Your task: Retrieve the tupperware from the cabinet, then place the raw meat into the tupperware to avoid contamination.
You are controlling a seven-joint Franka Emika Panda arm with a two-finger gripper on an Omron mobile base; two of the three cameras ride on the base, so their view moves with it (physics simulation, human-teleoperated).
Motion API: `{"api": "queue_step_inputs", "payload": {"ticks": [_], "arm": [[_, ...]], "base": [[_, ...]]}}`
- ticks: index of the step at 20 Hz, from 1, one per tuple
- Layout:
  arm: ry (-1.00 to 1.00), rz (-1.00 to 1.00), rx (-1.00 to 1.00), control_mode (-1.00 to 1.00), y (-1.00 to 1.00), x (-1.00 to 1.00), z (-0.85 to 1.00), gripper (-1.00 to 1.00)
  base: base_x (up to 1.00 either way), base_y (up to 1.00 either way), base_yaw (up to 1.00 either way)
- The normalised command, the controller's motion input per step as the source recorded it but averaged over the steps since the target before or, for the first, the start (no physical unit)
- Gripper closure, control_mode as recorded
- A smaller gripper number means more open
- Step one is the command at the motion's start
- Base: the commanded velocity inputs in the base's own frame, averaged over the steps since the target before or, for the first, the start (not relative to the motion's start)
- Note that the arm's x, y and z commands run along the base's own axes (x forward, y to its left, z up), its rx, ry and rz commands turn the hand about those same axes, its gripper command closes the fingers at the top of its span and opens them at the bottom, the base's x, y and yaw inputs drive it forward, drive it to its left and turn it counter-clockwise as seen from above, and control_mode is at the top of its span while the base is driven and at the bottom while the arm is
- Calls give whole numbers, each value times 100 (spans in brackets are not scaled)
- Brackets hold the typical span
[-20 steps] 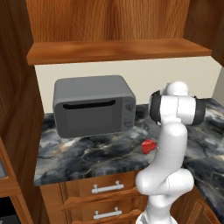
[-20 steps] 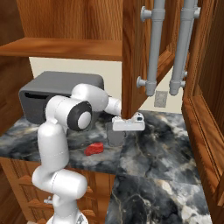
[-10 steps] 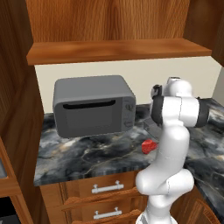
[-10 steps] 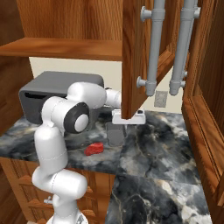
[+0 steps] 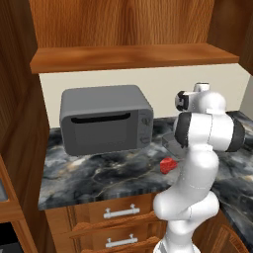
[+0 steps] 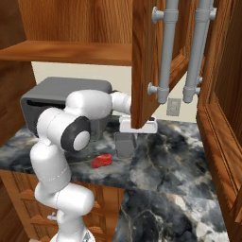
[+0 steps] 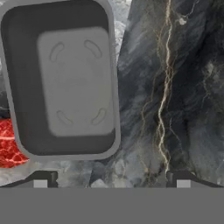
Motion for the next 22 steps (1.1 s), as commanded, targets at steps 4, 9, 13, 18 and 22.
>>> {"api": "queue_step_inputs", "payload": {"ticks": [4,9,13,18,22], "arm": [[0,0,0,-100,11,-61,18,-100],[0,0,0,-100,17,-63,12,-100],[0,0,0,-100,29,-53,12,-100],[0,-2,0,-100,44,-41,13,-100],[0,-8,0,-100,52,-38,15,-100]], "base": [[0,0,0],[0,0,0],[0,0,0],[0,0,0],[0,0,0]]}}
